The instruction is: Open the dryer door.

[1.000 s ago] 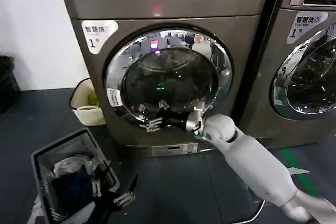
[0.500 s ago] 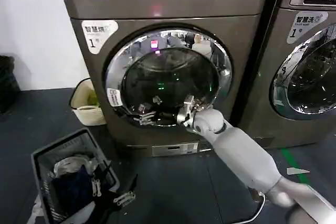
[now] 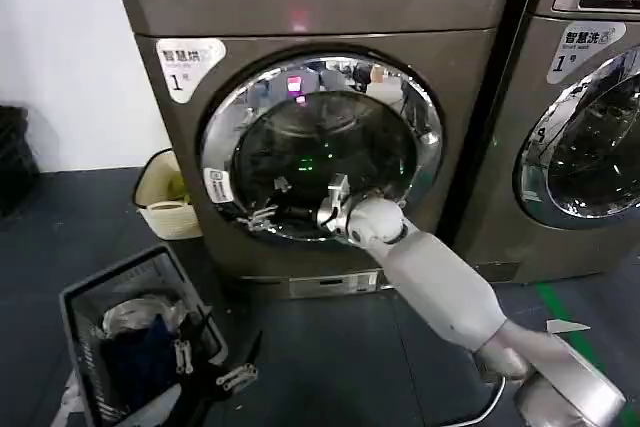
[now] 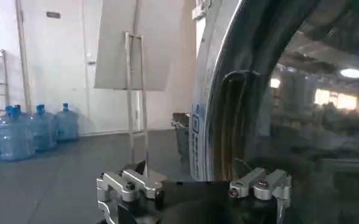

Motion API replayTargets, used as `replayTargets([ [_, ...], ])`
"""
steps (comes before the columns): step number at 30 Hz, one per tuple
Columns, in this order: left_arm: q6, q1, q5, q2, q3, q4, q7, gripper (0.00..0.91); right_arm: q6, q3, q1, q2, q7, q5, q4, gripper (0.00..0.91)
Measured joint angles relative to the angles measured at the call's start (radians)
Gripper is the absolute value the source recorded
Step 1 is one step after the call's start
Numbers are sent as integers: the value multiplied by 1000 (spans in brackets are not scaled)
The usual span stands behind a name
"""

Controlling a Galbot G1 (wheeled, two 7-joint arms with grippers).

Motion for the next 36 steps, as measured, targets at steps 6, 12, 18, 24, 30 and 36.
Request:
replayTargets([
  [6,0,-3,-3,0,0,-1,0,907,0,-8,12,19,-6,-1,-21,907],
  [12,0,-6,-6,1,0,-1,0,907,-3,-23,24,27,-28,-2,-30,907],
  [18,1,-8,-8,0,-1,-1,0,907,-6,-33,34,27,-51,-2,-33,907],
  [24,1,-10,-10,0,-1,-1,1,907,-8,-39,37,27,-71,-1,-36,907],
  [30,3,-18,-16,1,-7,-1,1,907,-24,-47,37,15,-119,4,-24,907],
  [36,16,-51,-58,14,-36,13,-1,907,-38,-66,33,-18,-146,48,15,907],
])
